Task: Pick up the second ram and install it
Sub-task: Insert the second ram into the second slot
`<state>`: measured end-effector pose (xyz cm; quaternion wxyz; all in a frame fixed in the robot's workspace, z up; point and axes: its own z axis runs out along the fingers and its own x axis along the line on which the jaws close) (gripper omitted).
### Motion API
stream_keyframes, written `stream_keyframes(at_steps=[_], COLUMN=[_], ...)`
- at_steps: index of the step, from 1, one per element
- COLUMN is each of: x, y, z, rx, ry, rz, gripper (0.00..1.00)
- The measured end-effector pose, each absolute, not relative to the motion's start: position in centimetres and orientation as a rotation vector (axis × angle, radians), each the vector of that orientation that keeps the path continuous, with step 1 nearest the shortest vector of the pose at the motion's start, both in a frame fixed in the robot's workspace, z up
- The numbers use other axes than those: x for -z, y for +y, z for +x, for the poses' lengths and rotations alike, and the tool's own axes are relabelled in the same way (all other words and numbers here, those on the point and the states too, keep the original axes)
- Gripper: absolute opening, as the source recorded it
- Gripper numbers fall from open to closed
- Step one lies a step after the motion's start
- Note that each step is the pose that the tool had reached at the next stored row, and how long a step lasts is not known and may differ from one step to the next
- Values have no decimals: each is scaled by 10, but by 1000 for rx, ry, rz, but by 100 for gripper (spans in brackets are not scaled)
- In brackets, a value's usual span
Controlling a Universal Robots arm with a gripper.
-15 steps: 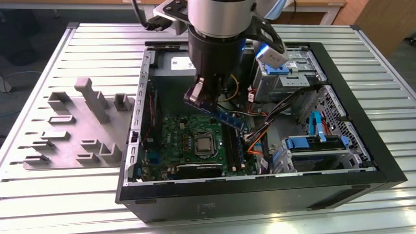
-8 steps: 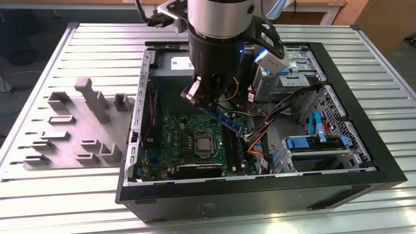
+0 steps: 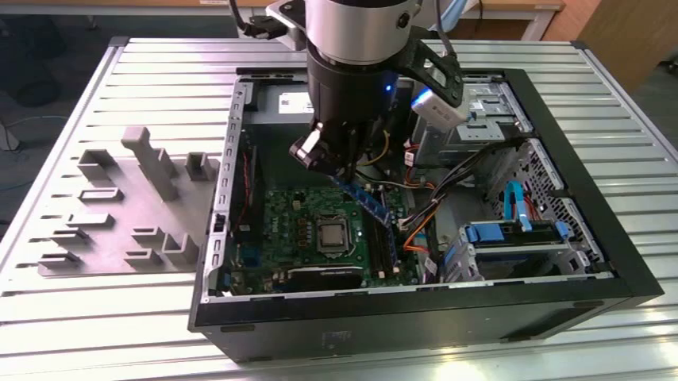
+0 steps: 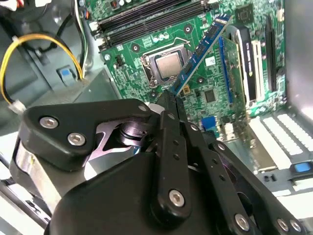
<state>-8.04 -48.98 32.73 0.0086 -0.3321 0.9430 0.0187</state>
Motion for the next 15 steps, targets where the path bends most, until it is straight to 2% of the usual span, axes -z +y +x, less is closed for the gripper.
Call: stream_keyframes(at_steps=[15], x=[-324], y=[-490], z=[-80], rx=[-54], ry=[3055], rz=[-627], gripper=[13])
